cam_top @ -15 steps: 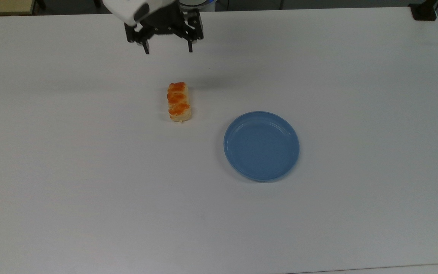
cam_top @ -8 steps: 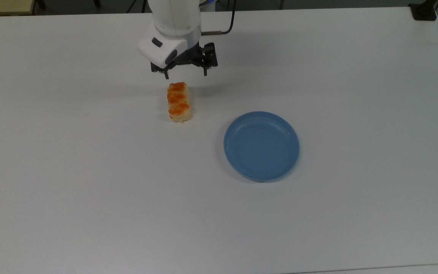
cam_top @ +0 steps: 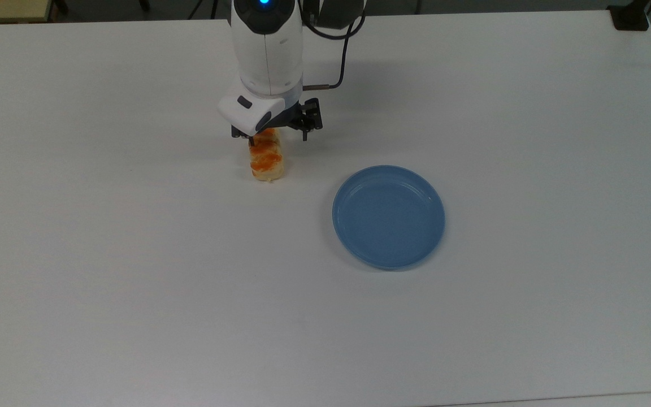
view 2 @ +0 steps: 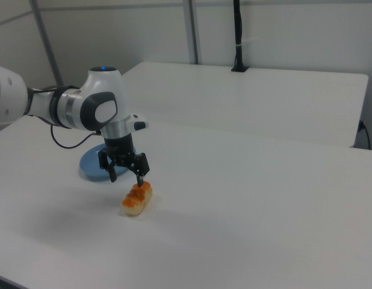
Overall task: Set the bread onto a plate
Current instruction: 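Lower the gripper around the bread roll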
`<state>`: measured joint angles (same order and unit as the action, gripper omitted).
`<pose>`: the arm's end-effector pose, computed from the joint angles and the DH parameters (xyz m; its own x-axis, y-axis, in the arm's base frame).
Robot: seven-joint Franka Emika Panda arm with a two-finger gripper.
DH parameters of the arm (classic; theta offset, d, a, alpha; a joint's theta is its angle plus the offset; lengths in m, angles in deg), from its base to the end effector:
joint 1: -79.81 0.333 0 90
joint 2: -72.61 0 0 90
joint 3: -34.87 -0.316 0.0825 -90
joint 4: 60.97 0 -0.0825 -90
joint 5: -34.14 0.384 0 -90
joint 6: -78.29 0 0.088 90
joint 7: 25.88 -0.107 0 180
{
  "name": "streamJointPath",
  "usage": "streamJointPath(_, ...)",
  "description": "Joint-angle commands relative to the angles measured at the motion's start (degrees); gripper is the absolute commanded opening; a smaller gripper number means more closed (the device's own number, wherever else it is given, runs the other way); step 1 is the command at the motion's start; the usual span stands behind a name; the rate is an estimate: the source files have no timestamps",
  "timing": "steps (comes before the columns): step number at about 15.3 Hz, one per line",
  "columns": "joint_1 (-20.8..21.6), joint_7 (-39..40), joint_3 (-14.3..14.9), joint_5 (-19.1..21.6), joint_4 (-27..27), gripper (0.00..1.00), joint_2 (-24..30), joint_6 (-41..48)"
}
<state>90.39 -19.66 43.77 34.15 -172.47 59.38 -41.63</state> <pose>0.5935 0.0207 0.3583 0.9868 0.1383 -0.0845 0.1410 -0.9897 0.0263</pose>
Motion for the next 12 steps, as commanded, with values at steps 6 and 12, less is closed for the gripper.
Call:
streamJointPath(6,0.4,3.3,1.3,-2.7,-1.1,0.90,-2.8,-4.4)
streamJointPath(12,0.4,5.0,2.2,-2.9,-1.4,0.72,-2.9,-4.3)
